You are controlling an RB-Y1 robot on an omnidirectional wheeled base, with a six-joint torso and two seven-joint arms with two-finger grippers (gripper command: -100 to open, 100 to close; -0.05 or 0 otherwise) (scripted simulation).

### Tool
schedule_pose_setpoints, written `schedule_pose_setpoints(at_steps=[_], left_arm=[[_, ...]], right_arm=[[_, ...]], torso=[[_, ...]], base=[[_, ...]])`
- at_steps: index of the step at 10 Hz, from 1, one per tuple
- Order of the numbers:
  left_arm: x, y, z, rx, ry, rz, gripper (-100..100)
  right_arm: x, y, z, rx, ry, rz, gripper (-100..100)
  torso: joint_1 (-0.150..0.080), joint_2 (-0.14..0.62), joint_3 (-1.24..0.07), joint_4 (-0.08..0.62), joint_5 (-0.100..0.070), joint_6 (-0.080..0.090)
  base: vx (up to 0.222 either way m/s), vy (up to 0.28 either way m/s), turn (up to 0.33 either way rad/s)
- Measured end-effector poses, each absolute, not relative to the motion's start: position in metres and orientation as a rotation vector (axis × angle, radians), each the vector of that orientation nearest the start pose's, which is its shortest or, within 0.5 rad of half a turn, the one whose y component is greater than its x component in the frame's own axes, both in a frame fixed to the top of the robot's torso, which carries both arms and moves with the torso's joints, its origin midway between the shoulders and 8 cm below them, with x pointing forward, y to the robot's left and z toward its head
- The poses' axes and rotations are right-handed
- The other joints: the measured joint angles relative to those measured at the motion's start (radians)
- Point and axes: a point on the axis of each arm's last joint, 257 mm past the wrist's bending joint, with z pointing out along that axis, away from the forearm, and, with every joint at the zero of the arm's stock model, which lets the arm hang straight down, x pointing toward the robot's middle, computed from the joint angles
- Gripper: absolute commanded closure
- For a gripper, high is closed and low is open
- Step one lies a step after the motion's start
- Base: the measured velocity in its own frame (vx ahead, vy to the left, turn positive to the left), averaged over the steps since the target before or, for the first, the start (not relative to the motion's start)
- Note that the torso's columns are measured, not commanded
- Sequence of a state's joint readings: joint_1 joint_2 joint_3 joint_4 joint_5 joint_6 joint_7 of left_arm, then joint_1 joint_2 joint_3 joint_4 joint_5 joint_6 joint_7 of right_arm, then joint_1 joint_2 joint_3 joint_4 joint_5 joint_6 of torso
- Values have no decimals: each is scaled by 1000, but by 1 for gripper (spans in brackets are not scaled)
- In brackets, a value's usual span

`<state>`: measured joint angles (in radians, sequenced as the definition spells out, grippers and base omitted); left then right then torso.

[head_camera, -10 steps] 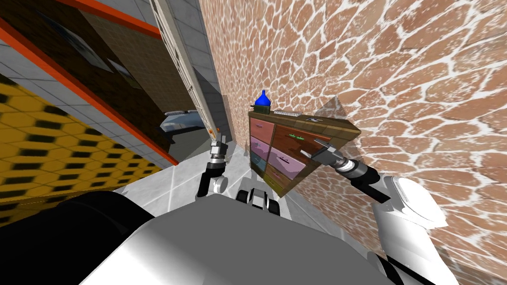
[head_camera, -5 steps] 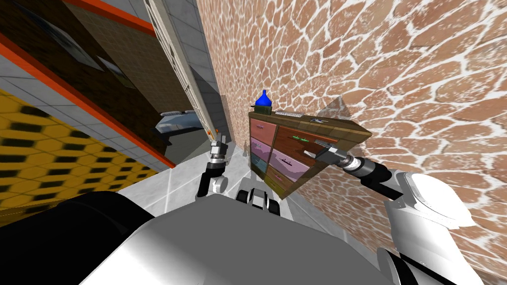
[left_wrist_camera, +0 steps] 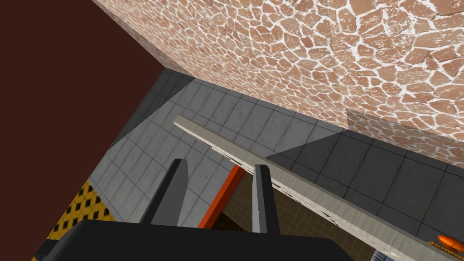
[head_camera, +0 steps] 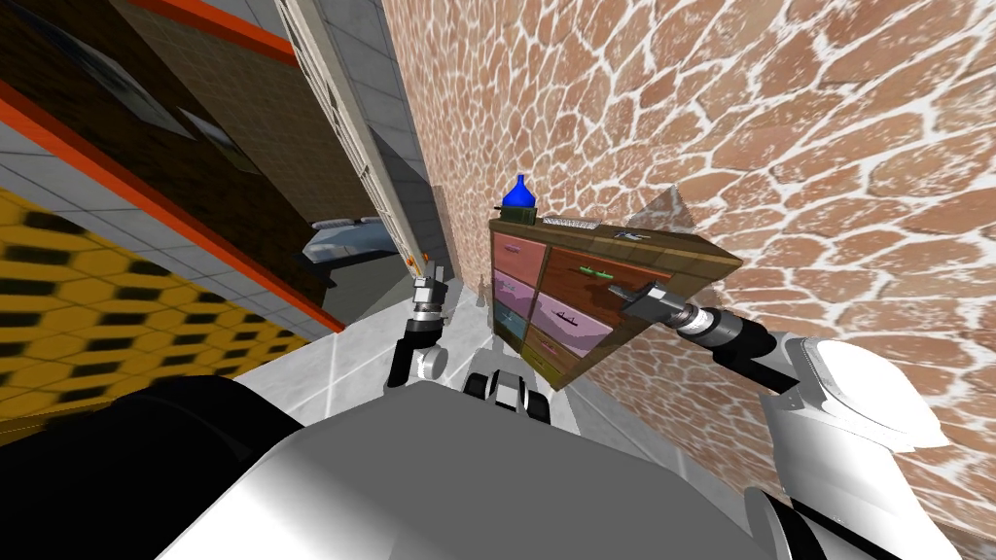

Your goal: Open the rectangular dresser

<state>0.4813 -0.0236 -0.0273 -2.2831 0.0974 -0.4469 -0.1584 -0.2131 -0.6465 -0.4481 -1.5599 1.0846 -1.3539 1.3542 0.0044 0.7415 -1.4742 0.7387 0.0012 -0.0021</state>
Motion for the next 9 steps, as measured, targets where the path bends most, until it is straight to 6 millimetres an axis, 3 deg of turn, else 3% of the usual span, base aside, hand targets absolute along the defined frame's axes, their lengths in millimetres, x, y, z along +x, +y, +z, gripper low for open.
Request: schedule_pose_setpoints(at_steps=[3,4,9], left_arm=[[353,283,21,-706,602,-1246,0],[353,283,21,-706,603,-1245,0],[353,283,21,-706,603,-1245,0]], right_arm=[[436,-261,-17,-1519,230,-599,100],[436,-261,-17,-1519,230,-598,-100],[463,-298,-13,-1477,383,-658,-100]], torso=[[-4,-2,-1,0,-1,2],[-9,-8,-4,-2,-2,2],[-6,-2,-1,0,-1,2]], base=[[-125,98,-28],[-3,82,-58],[58,132,-70]])
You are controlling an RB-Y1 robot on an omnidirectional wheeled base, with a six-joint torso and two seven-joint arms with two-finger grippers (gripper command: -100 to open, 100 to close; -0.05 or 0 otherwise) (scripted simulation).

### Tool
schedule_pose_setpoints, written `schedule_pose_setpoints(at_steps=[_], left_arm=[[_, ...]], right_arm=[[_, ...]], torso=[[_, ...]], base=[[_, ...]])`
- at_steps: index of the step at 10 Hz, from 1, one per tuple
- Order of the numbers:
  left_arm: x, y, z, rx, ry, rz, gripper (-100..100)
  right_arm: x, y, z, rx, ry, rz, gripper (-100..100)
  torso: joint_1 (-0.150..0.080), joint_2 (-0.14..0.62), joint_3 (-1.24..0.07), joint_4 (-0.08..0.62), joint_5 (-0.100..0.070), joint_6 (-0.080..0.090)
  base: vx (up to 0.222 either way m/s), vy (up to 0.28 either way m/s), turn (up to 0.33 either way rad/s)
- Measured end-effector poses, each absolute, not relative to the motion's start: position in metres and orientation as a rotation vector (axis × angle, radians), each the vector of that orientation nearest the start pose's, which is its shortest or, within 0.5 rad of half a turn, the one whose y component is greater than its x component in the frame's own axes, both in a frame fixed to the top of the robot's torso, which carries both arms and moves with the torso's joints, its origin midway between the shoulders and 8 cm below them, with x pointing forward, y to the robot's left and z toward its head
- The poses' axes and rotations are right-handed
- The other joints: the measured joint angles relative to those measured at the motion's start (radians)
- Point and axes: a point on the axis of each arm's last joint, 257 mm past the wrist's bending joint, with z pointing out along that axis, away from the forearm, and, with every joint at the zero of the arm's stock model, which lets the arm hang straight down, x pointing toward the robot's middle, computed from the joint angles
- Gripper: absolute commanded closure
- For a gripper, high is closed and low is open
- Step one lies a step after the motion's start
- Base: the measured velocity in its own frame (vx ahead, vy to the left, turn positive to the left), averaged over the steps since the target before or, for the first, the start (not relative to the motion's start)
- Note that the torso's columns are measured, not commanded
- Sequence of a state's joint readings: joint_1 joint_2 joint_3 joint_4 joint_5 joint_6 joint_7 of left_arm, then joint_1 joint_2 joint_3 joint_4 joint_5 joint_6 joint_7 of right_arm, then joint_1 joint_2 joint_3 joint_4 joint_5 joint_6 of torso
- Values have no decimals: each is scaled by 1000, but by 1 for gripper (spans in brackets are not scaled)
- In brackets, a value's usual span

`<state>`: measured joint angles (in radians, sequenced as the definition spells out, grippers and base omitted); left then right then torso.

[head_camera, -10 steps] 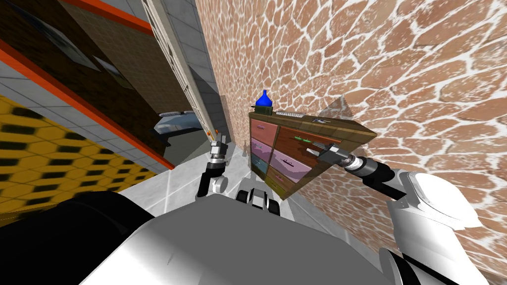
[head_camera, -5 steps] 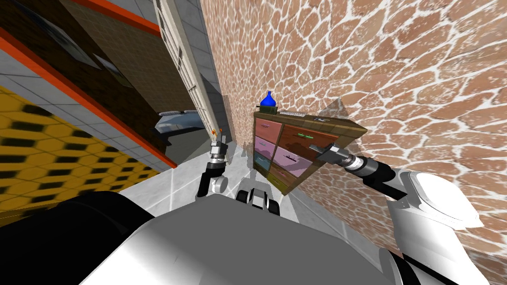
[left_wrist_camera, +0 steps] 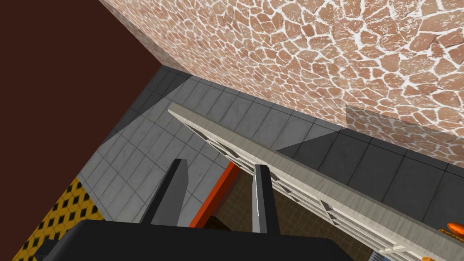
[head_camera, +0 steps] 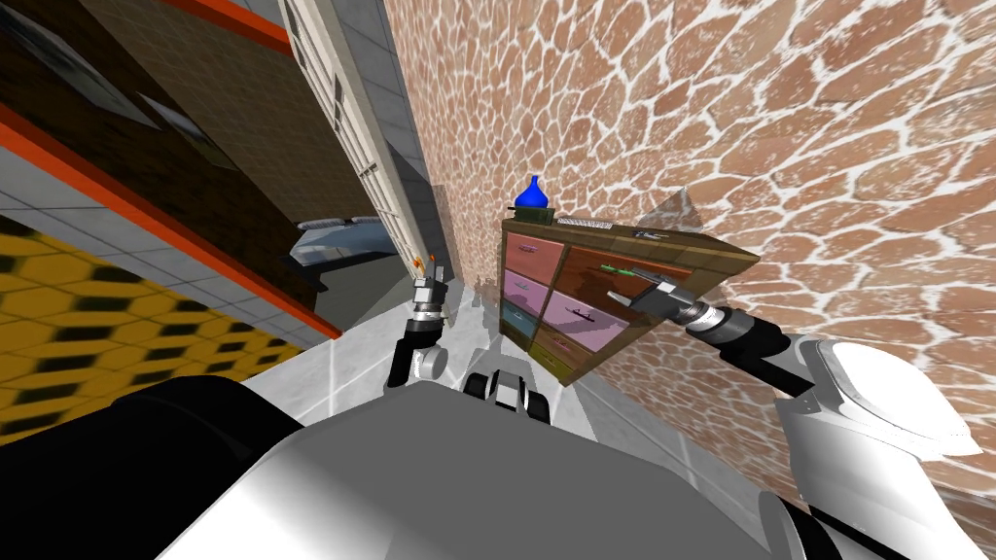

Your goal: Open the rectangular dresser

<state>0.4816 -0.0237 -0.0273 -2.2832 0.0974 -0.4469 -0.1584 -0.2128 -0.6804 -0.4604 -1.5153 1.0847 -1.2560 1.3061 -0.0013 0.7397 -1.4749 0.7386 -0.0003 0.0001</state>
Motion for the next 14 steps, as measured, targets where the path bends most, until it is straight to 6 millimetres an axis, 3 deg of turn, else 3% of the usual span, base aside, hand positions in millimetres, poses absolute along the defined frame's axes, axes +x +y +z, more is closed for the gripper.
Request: schedule_pose_setpoints(at_steps=[7,14], left_arm=[[353,283,21,-706,602,-1245,0],[353,283,21,-706,602,-1245,0]], right_arm=[[494,-363,-7,-1399,597,-758,-100],[517,-445,-5,-1268,836,-870,-100]], torso=[[1,-1,-1,0,0,0],[3,-4,-2,-1,1,0]], base=[[42,135,-74],[45,158,-83]])
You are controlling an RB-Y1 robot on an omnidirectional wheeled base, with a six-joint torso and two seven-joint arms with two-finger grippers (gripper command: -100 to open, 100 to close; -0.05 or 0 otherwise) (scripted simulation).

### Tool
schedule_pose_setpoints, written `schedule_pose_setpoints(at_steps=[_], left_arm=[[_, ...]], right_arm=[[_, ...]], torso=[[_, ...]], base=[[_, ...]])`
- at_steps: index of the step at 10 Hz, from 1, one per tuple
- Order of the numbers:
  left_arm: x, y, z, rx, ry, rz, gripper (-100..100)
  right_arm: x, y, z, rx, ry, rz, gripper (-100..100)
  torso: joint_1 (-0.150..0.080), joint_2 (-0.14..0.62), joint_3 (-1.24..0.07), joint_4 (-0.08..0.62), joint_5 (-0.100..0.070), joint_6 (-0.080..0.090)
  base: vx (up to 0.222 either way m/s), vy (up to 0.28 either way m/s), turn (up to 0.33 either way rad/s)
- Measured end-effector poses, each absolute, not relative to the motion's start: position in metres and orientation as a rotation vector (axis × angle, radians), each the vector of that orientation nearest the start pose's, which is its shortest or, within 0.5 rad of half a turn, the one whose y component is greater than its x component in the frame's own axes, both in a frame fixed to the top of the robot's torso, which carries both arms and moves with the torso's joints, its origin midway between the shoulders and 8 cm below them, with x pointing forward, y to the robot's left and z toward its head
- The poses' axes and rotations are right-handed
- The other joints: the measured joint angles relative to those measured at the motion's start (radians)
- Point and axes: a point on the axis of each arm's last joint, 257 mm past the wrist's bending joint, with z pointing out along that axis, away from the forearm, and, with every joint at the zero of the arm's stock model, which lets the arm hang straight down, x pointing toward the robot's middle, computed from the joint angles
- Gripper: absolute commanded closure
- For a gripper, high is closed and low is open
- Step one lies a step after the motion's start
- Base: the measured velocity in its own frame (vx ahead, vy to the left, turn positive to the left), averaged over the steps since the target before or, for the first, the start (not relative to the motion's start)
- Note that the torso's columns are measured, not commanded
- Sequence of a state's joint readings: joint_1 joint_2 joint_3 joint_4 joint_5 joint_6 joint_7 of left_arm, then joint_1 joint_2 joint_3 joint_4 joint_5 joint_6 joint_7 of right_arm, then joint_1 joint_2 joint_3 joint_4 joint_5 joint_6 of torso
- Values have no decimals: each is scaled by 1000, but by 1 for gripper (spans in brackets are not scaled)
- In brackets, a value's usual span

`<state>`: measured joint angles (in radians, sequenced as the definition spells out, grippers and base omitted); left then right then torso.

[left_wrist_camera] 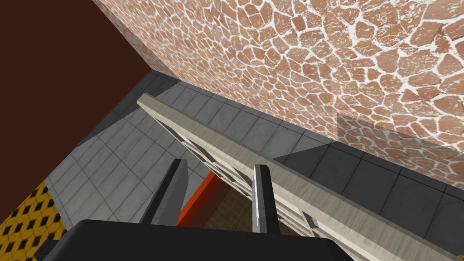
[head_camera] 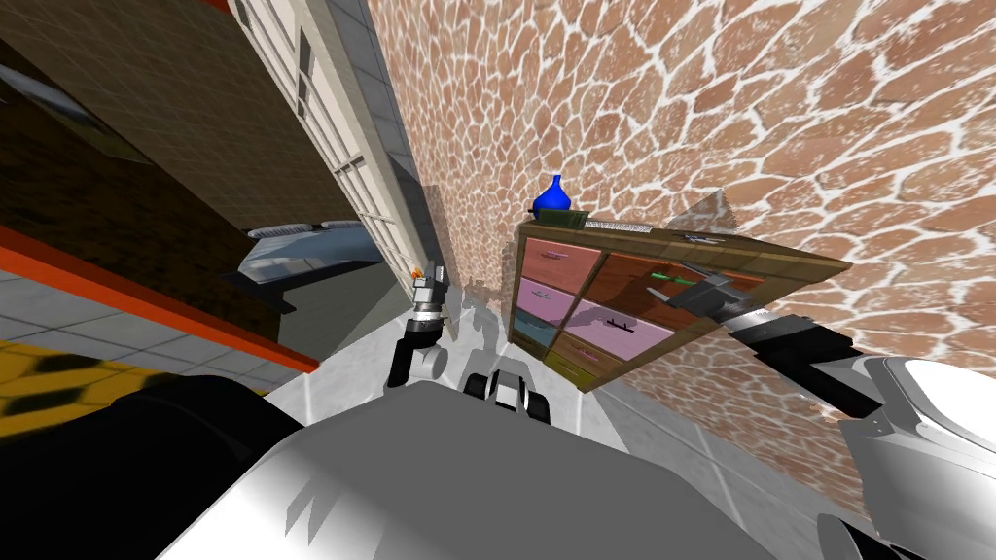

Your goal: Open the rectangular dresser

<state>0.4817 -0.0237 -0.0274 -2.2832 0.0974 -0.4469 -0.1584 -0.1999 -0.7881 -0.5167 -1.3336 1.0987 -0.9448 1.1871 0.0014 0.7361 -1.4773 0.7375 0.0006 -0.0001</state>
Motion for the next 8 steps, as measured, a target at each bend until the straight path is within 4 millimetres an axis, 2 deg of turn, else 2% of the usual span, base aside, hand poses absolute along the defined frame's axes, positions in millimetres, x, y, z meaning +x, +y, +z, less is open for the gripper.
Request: schedule_pose_setpoints(at_steps=[5,6,8], left_arm=[[353,283,21,-706,602,-1245,0],[353,283,21,-706,603,-1245,0],[353,283,21,-706,603,-1245,0]], right_arm=[[527,-513,-3,-1144,1010,-950,-100],[524,-526,-3,-1118,1042,-973,-100],[523,-545,-2,-1073,1091,-996,-100]], torso=[[-4,-4,-3,-1,-1,0],[-6,-2,-2,-1,-2,0],[-8,0,-1,0,-2,-1]], base=[[31,167,-79],[46,146,-86],[11,66,-21]])
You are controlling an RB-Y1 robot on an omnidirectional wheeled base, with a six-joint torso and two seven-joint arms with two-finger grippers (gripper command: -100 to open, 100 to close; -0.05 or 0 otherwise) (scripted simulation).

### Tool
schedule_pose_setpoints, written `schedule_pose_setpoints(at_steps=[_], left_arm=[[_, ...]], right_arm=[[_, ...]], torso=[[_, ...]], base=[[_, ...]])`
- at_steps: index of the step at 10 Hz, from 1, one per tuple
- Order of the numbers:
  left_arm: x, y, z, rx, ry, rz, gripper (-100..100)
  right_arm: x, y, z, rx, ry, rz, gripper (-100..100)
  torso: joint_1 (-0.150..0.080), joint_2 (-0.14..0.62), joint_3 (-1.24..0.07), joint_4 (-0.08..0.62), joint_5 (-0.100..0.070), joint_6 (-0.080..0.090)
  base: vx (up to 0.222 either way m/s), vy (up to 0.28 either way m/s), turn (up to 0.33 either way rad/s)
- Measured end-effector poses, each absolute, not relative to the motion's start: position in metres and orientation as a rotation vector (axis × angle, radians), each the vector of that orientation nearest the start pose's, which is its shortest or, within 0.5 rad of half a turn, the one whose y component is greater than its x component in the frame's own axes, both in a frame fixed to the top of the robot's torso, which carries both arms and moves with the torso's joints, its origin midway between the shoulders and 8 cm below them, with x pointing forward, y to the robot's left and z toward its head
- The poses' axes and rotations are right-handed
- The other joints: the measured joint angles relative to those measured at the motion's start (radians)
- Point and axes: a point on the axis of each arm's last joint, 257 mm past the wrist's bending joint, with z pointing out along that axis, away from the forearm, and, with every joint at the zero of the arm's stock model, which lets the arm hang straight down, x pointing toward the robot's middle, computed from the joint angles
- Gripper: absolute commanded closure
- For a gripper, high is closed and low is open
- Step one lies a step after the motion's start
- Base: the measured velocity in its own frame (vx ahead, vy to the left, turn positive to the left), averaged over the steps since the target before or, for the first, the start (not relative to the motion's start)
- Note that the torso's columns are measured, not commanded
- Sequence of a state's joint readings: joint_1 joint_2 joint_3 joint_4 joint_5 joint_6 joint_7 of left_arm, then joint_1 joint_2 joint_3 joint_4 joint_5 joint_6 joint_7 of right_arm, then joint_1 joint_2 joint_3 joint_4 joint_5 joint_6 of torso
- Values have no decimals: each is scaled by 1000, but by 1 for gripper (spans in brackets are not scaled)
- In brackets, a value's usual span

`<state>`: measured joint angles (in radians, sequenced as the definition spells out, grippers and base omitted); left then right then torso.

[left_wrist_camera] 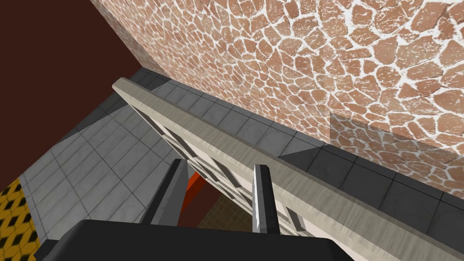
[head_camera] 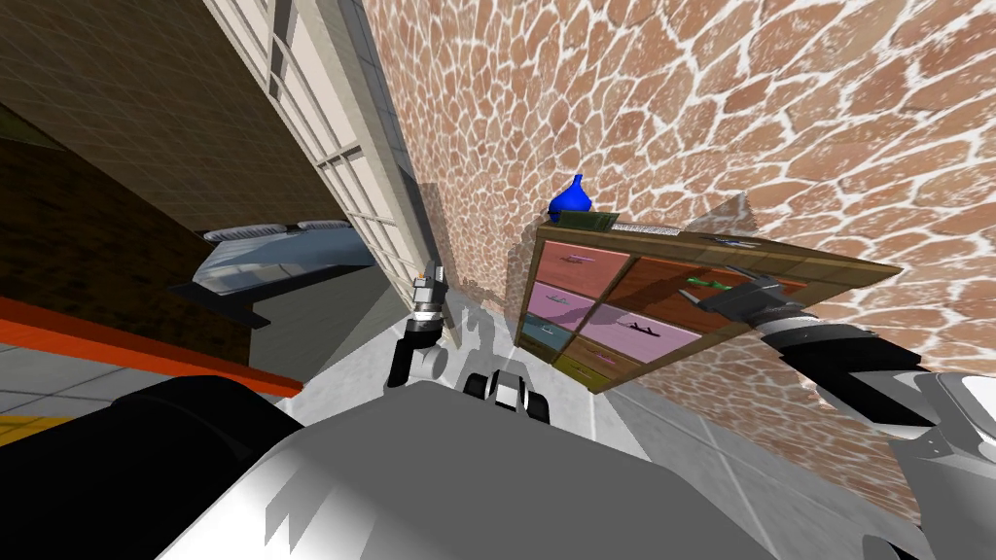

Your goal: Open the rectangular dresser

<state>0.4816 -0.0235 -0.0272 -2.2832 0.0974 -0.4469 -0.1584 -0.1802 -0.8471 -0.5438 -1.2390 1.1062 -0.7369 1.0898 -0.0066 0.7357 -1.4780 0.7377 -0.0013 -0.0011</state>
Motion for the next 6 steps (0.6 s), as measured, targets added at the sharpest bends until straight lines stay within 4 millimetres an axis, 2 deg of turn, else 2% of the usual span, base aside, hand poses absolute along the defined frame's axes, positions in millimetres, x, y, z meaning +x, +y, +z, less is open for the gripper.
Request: schedule_pose_setpoints(at_steps=[2,6], left_arm=[[353,283,21,-706,603,-1245,0],[353,283,21,-706,603,-1245,0]], right_arm=[[524,-555,-4,-1058,1109,-1003,-100],[519,-603,-2,-955,1206,-1063,-100]], torso=[[-1,-2,-1,0,0,2],[9,2,2,0,2,1]], base=[[7,61,-52],[25,131,-64]])
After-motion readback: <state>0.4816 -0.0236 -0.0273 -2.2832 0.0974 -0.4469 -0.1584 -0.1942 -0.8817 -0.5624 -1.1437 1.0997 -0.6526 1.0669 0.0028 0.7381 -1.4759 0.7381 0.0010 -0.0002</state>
